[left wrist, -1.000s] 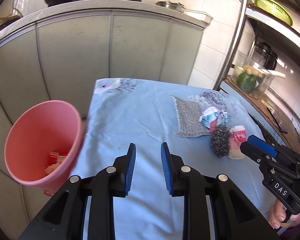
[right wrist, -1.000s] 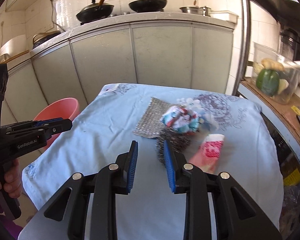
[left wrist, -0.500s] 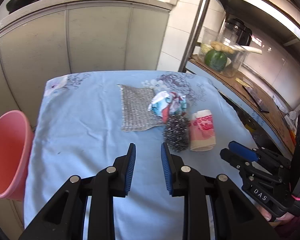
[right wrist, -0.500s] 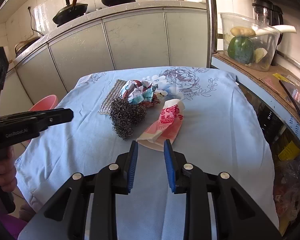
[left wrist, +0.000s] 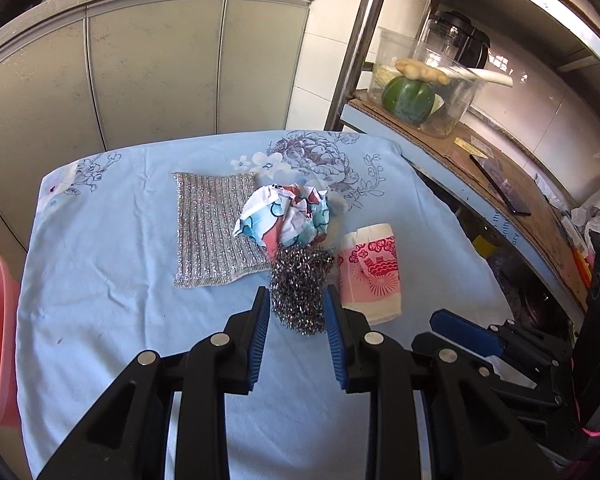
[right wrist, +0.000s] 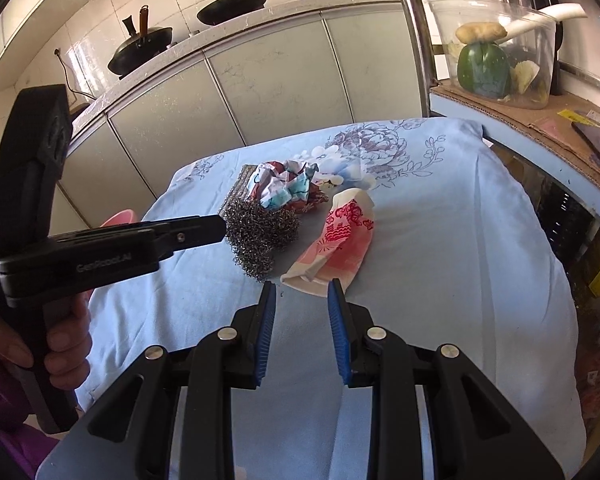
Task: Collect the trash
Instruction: 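Grasp the steel wool scrubber with the left tool while the right tool grasps the colourful crumpled cloth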
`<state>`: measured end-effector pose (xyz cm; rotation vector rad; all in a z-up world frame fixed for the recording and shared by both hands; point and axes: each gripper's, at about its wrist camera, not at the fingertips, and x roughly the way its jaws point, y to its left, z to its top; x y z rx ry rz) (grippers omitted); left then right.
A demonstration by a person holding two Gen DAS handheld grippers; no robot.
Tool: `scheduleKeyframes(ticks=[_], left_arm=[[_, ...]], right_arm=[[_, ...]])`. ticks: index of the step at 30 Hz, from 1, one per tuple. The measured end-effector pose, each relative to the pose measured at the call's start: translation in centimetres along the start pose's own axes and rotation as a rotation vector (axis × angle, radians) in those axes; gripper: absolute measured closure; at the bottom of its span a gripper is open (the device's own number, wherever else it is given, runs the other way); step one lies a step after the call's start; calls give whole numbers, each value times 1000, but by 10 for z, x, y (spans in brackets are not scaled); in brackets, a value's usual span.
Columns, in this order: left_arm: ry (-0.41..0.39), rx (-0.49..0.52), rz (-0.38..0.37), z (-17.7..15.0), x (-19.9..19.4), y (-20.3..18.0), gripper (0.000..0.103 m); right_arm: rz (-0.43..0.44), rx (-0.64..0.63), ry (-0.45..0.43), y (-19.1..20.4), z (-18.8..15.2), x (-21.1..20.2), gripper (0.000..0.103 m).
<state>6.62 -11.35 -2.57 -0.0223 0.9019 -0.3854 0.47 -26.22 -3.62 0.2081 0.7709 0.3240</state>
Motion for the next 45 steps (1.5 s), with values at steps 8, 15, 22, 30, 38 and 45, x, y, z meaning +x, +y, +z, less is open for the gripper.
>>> scheduleKeyframes(ticks=[8, 15, 22, 30, 38, 45], left_arm=[[44, -27, -2, 8, 24, 2, 69], [37, -31, -20, 5, 33, -1, 69], [-5, -33, -37, 0, 20, 2, 82], [-41, -27, -53, -12, -8, 7, 84], [-54, -28, -44, -24, -27, 20, 84], [-46, -11, -38, -36, -30, 24, 84]], right_arm=[[6, 18, 11, -4, -1, 4, 76], [5, 32, 19, -6, -2, 6, 76], [1, 43, 24, -6, -3, 7, 76], [-8, 71, -3, -10, 12, 2, 76], [5, 132, 5, -19, 28, 11, 76], [112, 154, 42, -5, 35, 19, 76]])
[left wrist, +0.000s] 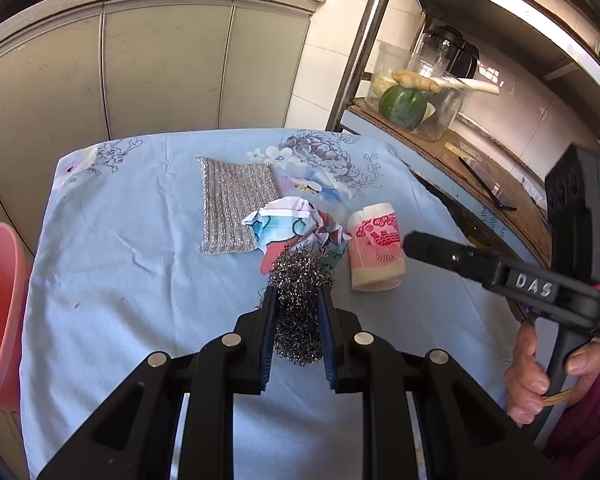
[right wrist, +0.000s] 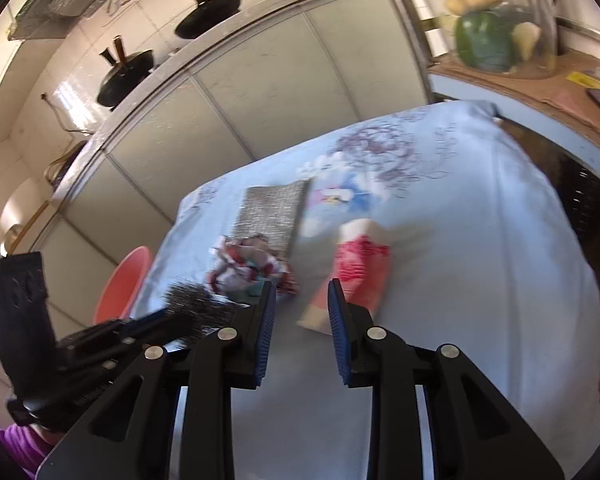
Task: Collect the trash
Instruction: 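Grasp the steel wool scrubber with the left tool while the right tool grasps the colourful crumpled cloth, then carry the steel wool and crumpled cloth over the pink bucket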
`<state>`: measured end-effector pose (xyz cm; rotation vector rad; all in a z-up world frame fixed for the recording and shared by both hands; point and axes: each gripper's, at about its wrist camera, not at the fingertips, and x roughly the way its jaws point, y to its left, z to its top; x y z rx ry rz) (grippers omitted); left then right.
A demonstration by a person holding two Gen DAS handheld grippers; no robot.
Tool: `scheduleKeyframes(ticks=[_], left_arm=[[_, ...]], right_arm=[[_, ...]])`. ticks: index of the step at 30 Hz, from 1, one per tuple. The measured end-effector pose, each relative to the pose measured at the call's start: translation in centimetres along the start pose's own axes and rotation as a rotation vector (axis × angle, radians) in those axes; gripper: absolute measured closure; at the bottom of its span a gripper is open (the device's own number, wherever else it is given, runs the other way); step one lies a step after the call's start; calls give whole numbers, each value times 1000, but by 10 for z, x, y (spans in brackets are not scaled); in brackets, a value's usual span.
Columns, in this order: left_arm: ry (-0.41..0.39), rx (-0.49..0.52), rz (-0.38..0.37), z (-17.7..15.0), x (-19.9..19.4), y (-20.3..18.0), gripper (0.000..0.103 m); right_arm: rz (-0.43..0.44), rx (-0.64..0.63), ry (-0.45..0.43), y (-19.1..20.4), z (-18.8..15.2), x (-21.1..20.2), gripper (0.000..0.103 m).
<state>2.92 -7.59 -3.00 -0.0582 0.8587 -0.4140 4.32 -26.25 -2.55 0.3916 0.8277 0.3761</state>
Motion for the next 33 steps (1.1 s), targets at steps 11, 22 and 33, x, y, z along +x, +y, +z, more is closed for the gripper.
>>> scheduleKeyframes(ticks=[11, 22, 33], left_arm=[[16, -69, 35, -12, -1, 23, 84], [23, -82, 18, -16, 2, 28, 84], [11, -99, 13, -18, -3, 34, 84]], right_arm=[[33, -75, 121, 33, 8, 45, 76], [49, -86, 153, 47, 13, 70, 76], [40, -79, 114, 46, 14, 71, 95]])
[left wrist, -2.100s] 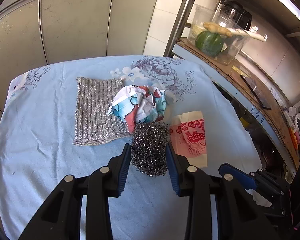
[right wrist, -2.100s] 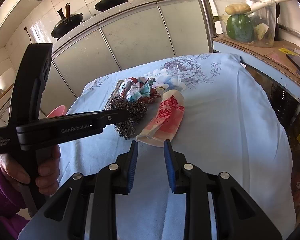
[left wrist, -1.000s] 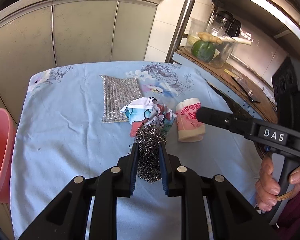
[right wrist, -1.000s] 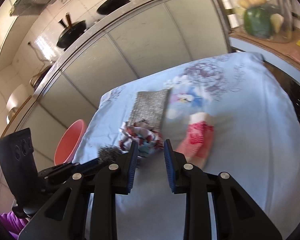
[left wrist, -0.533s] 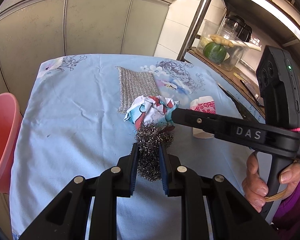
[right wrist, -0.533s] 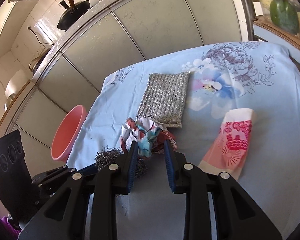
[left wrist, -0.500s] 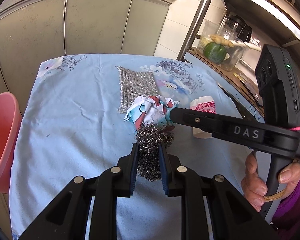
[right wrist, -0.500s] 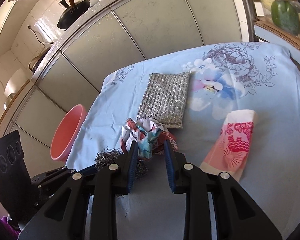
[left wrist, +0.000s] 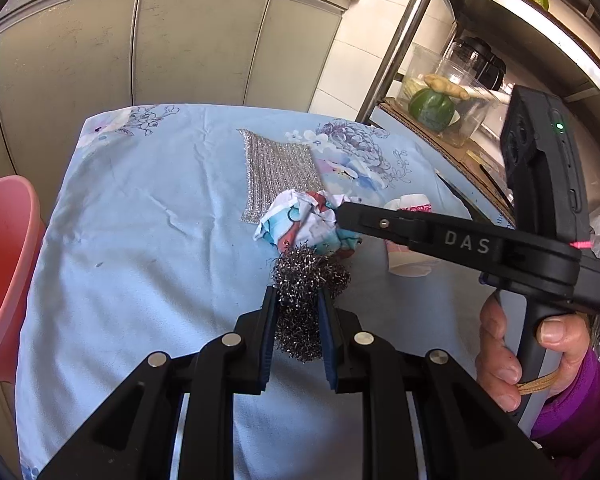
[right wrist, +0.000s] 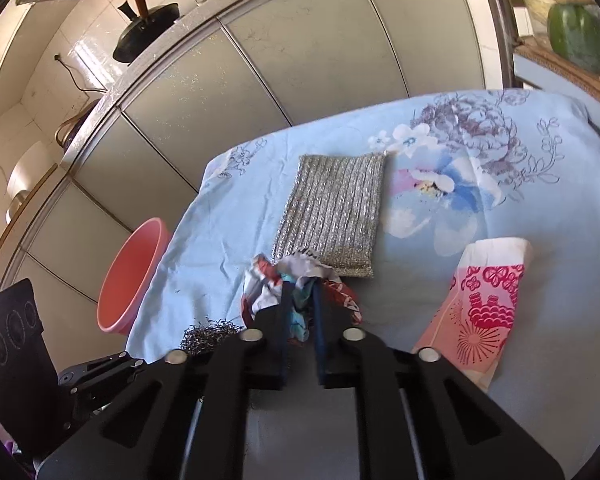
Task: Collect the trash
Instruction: 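Carry the steel wool and crumpled cloth over the pink bucket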
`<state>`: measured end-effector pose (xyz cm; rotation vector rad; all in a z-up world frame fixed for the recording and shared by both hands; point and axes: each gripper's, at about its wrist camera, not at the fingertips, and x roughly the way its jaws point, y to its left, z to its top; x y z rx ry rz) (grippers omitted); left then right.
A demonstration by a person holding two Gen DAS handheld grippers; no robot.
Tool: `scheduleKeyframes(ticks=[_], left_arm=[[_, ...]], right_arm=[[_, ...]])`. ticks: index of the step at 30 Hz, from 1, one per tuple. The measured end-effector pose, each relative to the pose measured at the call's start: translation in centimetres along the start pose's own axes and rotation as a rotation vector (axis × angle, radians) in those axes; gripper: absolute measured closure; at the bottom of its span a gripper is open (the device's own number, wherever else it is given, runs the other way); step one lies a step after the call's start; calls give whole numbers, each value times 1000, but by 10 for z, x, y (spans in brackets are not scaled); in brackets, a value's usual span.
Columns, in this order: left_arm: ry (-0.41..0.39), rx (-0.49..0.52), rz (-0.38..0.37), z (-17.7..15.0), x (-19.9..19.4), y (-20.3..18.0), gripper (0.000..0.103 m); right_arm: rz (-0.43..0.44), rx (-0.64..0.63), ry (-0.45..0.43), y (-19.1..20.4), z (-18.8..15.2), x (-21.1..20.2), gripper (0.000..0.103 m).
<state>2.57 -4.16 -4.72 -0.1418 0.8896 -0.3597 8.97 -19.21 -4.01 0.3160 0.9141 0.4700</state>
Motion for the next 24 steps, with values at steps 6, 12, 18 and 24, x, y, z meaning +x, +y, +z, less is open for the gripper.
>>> scheduleKeyframes(ticks=[6, 12, 18, 24], left_arm=[[-26, -16, 15, -1, -12, 7, 84], [-73, -63, 40, -2, -33, 25, 84], [-136, -113, 89, -3, -58, 51, 84], [-209, -176, 168, -3, -88, 84, 84]], right_arm=[[-26, -9, -56, 1, 3, -18, 96], [-40, -11, -84, 6, 8, -28, 96], [-52, -59, -113, 25, 12, -33, 96], [-45, -134, -114, 54, 15, -26, 96]])
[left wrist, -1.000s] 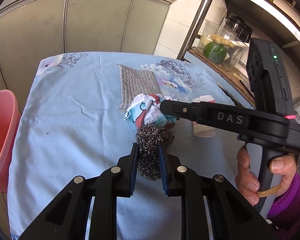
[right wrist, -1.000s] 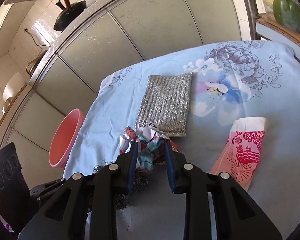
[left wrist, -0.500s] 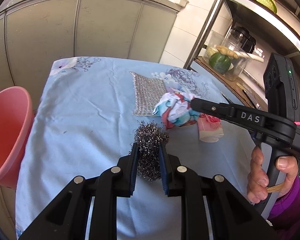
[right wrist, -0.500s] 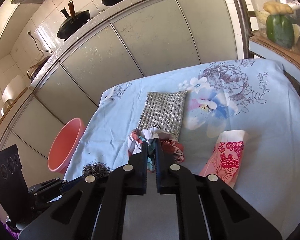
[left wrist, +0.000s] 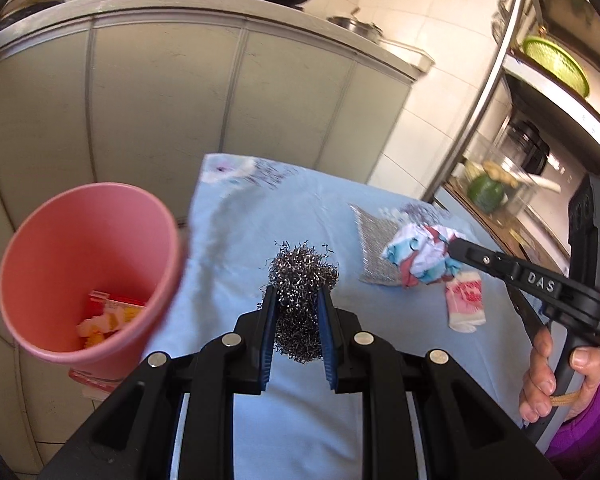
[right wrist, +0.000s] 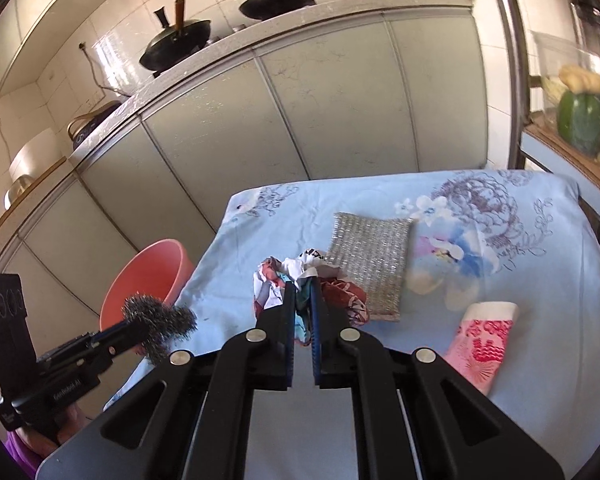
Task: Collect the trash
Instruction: 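Carry the steel wool and crumpled cloth over the pink bucket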
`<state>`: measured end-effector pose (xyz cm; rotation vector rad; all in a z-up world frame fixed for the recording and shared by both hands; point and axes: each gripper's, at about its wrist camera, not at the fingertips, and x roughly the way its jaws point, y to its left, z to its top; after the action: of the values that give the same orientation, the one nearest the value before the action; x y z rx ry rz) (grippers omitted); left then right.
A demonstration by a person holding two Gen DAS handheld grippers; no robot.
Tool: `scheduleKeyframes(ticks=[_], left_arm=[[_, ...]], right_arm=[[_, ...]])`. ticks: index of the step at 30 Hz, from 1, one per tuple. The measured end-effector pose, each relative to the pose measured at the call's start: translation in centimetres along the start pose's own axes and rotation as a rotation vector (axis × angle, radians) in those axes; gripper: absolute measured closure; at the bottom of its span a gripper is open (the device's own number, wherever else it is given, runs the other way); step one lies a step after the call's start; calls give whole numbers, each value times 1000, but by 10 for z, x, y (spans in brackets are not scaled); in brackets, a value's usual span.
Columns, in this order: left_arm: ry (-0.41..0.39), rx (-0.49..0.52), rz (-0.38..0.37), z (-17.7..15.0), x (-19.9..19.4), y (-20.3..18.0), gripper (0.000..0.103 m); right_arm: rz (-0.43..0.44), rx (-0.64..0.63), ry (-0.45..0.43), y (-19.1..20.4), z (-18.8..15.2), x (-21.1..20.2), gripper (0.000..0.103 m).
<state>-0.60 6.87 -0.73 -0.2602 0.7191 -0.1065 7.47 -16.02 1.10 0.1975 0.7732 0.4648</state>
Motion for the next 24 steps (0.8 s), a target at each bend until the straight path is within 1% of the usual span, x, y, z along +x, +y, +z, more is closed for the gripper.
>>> scheduleKeyframes(ticks=[7, 11, 18, 24], left_arm=[[-78, -33, 139, 7, -27, 38, 84], [-107, -47, 211, 7, -38, 57, 84], [-123, -83, 292, 4, -47, 89, 84], [-120, -123, 334, -1, -46, 112, 84]], right_arm=[[51, -110, 2, 50, 12, 16, 96], [87, -176, 16, 84, 14, 31, 96], [135, -256, 47, 130, 15, 54, 96], [170, -308, 81, 165, 12, 78, 96]])
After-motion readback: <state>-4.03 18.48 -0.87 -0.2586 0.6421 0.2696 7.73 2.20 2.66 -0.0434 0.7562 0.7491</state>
